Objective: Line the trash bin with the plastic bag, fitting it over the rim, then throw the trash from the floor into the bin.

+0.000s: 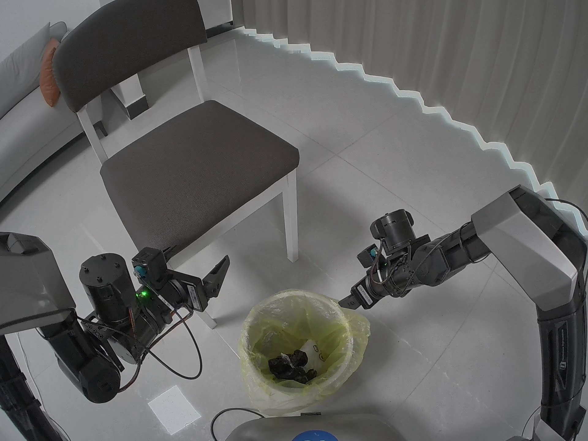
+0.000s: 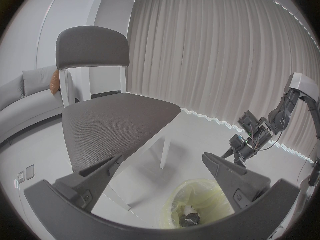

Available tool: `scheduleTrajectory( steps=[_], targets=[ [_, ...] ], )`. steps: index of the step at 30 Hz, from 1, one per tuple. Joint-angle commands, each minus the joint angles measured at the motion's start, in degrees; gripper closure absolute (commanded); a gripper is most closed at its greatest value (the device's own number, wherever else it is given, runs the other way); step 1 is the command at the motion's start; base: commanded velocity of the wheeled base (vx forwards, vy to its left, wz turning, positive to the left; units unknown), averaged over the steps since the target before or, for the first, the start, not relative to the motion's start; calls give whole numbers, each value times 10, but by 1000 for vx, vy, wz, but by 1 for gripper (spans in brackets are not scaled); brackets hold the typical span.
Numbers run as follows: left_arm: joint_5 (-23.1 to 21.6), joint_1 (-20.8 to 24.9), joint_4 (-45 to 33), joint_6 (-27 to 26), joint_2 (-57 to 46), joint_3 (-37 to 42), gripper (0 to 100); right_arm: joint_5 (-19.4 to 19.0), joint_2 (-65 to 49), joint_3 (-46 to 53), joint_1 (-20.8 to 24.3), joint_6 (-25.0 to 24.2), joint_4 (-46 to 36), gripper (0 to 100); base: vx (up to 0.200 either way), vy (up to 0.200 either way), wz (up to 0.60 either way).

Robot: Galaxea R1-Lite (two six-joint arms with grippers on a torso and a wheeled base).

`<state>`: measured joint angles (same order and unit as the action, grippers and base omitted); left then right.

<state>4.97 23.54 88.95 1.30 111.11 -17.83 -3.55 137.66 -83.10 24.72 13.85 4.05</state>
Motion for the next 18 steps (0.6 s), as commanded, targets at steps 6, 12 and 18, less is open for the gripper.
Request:
scheduleTrajectory(
  steps=[6, 12, 18],
  targets=[
    [0, -2, 7, 0, -1, 0, 0, 6, 44, -14, -26, 15, -24, 0, 0, 0, 0],
    [0, -2, 7, 0, 1, 1, 0, 9, 69, -30, -22, 21, -31, 0, 0, 0, 0],
    [0, -2, 7, 0, 3, 0, 0, 35, 106, -82, -13, 29, -82, 0, 0, 0, 0]
  ],
)
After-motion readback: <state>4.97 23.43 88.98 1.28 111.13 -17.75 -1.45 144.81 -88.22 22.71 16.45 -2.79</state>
